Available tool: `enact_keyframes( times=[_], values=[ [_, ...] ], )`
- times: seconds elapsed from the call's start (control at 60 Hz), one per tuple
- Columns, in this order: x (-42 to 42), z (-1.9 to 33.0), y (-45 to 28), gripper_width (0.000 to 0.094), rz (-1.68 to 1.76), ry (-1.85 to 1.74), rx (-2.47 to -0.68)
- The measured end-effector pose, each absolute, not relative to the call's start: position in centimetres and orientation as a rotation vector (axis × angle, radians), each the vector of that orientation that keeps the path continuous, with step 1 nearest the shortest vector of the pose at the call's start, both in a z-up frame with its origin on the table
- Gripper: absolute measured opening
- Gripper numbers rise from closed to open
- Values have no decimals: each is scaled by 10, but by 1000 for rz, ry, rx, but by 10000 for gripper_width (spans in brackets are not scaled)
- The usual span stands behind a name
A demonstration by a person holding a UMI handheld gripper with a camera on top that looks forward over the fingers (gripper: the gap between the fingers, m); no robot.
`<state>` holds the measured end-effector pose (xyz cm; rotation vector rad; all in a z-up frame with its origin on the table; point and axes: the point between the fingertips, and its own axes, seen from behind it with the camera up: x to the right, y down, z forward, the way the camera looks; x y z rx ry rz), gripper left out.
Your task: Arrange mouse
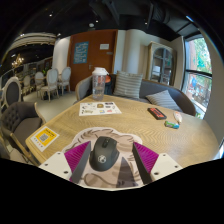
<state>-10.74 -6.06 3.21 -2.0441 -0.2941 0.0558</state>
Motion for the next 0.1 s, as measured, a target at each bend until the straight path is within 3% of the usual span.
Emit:
enact_keyframes(
  times=[0.1],
  values=[
    [-88,43,-102,855,109,-287,-2030]
  ],
)
